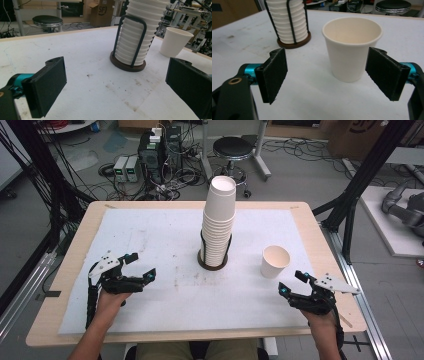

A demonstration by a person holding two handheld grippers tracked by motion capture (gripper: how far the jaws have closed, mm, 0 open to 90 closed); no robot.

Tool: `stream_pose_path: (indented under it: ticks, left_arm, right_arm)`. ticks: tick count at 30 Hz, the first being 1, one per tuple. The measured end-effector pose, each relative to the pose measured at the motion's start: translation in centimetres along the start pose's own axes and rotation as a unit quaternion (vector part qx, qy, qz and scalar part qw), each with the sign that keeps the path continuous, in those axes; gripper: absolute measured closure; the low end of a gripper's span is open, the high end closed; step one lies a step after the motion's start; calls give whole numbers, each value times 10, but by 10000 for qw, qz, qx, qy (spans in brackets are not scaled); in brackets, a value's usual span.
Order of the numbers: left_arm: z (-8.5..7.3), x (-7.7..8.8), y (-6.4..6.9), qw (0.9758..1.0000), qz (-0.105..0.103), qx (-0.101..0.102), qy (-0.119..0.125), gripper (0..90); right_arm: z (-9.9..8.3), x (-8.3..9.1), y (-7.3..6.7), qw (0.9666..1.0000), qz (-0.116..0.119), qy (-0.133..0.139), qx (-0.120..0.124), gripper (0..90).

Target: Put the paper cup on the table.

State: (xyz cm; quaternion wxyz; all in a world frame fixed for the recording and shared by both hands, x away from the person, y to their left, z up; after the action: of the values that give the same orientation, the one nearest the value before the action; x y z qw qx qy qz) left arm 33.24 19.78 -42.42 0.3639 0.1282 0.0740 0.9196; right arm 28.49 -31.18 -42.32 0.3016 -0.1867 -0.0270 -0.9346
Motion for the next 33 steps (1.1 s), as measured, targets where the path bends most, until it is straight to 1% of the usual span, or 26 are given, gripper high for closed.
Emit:
stream_pose_path:
  ticks: [3,6,10,13,15,19,22,27,33]
  left_arm:
    - [1,0,2,10000,-21,-43,2,33]
    - [1,2,4,10000,-63,-65,19,33]
    - [1,4,6,9999,-84,-90,33,33]
    - [1,6,5,9999,-69,-132,32,33]
    - [0,6,4,9999,-43,-125,29,33]
    - [0,8,3,9999,-20,-126,38,33]
    - [1,10,4,9999,-11,-133,59,33]
    - [0,9,4,9999,-1,-141,58,33]
    - [0,8,3,9999,8,-138,42,33]
  right_arm:
    - [3,1,-5,9999,3,71,86,186]
    - [5,3,-8,9999,-26,156,61,186]
    - [5,0,-8,9999,-73,112,91,186]
    - [5,-3,-9,9998,-75,56,163,186]
    - [6,-4,-10,9998,-89,56,154,186]
    - [6,-5,-10,9997,-125,55,201,186]
    - [6,-5,-9,9997,-143,69,187,186]
    - [6,-3,-8,9996,-183,128,193,186]
    - [5,-2,-5,9995,-229,128,201,186]
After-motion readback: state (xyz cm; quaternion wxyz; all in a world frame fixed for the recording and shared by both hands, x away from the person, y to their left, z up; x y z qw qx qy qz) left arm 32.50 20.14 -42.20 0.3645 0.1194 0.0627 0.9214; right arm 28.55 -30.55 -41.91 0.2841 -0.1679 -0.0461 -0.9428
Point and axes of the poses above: each handheld gripper's, and its own axes: x roughly backward along the jaws, z roughly out of its top, y roughly to its right, the point moved 4 cm from there along -x, roughly forward along the jaws, and after that the axes turned 4 degrees about x, right-handed, at the moved point
